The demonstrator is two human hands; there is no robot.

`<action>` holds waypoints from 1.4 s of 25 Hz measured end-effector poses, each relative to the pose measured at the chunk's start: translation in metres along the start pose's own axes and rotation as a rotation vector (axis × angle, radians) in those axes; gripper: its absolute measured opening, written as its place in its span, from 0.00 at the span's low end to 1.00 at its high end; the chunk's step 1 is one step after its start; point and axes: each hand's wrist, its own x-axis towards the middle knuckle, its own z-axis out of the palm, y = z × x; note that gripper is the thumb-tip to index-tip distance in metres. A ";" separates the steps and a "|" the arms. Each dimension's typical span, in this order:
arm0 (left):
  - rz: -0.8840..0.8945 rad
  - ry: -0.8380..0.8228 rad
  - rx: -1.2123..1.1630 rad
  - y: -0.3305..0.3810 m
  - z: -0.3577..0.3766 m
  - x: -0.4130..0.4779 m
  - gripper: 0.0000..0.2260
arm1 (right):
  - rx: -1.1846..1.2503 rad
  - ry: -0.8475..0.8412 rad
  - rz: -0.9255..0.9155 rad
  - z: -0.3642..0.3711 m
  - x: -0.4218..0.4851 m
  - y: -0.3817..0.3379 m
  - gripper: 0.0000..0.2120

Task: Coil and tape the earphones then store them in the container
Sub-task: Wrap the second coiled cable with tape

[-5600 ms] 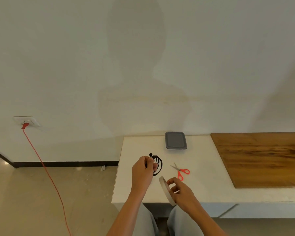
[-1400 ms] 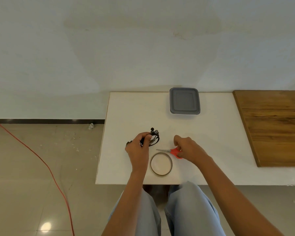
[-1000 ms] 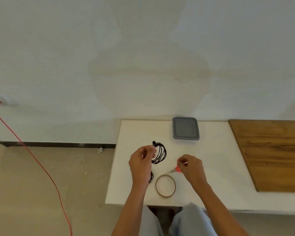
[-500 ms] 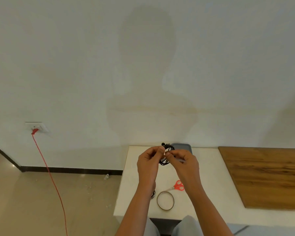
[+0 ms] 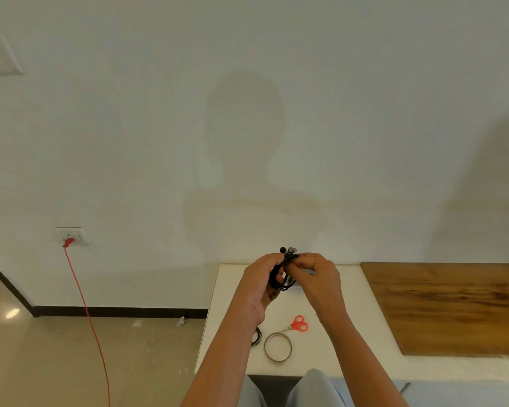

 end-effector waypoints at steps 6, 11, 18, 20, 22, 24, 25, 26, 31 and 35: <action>-0.007 -0.077 0.058 0.004 0.001 -0.018 0.04 | -0.083 0.078 -0.049 -0.002 -0.010 -0.001 0.05; 0.028 -0.149 0.108 0.004 -0.004 -0.024 0.02 | -0.064 0.145 -0.091 -0.003 -0.021 -0.014 0.16; 0.020 -0.099 0.194 0.000 -0.008 -0.024 0.08 | -0.150 0.229 -0.123 -0.001 -0.024 -0.010 0.10; 0.017 -0.053 0.197 -0.002 -0.009 -0.022 0.07 | -0.255 0.293 -0.149 0.003 -0.025 -0.002 0.04; -0.011 -0.025 0.172 -0.004 -0.010 -0.021 0.06 | -0.327 0.360 -0.186 0.008 -0.025 0.008 0.06; -0.027 -0.006 0.136 -0.006 -0.010 -0.020 0.05 | -0.392 0.431 -0.237 0.013 -0.026 0.014 0.06; -0.026 0.012 0.119 -0.008 -0.009 -0.020 0.05 | -0.428 0.465 -0.258 0.015 -0.027 0.015 0.06; -0.024 0.030 0.102 -0.010 -0.009 -0.019 0.04 | -0.456 0.490 -0.275 0.017 -0.027 0.017 0.06; -0.027 0.025 0.030 -0.015 -0.010 -0.017 0.03 | -0.512 0.478 -0.328 0.017 -0.030 0.022 0.06; -0.025 0.010 0.003 -0.021 -0.014 -0.015 0.09 | -0.477 0.399 -0.312 0.015 -0.031 0.029 0.08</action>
